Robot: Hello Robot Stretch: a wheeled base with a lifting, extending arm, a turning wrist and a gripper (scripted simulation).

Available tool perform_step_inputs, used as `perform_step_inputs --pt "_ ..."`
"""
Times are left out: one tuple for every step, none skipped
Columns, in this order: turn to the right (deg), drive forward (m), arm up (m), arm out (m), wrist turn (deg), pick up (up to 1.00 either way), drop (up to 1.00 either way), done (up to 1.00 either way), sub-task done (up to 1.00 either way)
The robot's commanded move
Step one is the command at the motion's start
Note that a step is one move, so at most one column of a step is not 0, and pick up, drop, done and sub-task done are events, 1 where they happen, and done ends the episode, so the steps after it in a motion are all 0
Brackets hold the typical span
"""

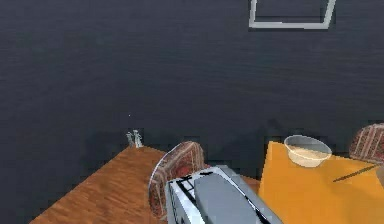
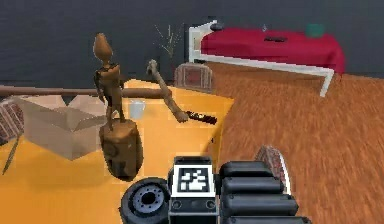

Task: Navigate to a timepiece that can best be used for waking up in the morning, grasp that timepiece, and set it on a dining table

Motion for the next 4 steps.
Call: perform_step_inputs --pt "42.0 0.00 0.00 0.00 0.0 0.00 0.00 0.00 0.00" --pt "-45.0 0.00 0.00 0.00 0.0 0.00 0.00 0.00 0.00" --pt "-24.0 0.00 0.00 0.00 0.0 0.00 0.00 0.00 0.00" --pt "0.0 0.00 0.00 0.48 0.0 0.00 0.00 0.00 0.00"
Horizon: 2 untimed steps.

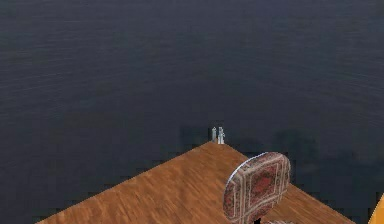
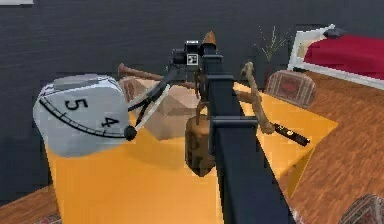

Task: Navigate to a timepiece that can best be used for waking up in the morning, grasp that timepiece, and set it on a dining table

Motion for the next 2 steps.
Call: perform_step_inputs --pt "0.0 0.00 0.00 0.00 45.0 0.00 0.00 0.00 0.00" --pt "0.0 0.00 0.00 0.00 45.0 0.00 0.00 0.00 0.00"
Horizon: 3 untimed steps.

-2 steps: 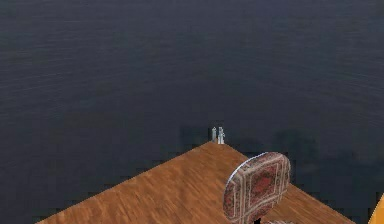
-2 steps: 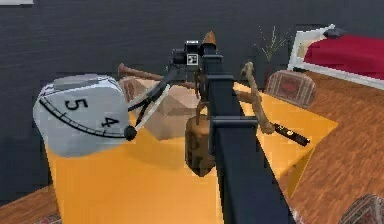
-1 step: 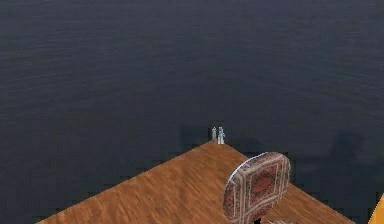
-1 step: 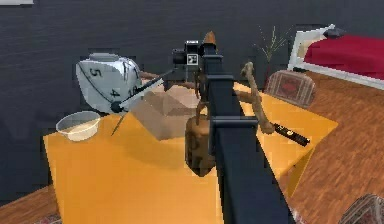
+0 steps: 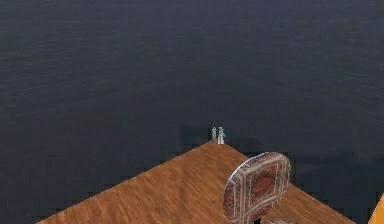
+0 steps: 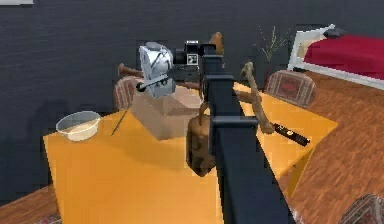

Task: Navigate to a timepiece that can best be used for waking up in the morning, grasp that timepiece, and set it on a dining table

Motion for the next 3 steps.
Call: perform_step_inputs --pt "0.0 0.00 0.00 0.00 39.0 0.00 0.00 0.00 0.00" --pt "0.0 0.00 -0.02 0.00 0.0 0.00 0.00 0.00 0.00" --pt "0.0 0.00 -0.32 0.00 0.0 0.00 0.00 0.00 0.00"
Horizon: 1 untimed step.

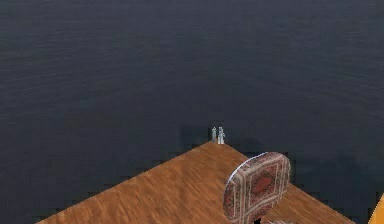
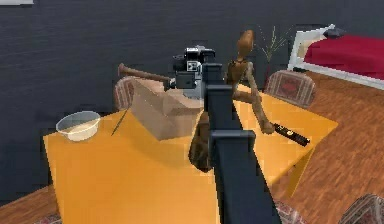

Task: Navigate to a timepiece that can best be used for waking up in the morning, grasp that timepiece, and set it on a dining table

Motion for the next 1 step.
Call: perform_step_inputs --pt "0.0 0.00 0.00 0.00 0.0 0.00 1.00 0.00 0.00"
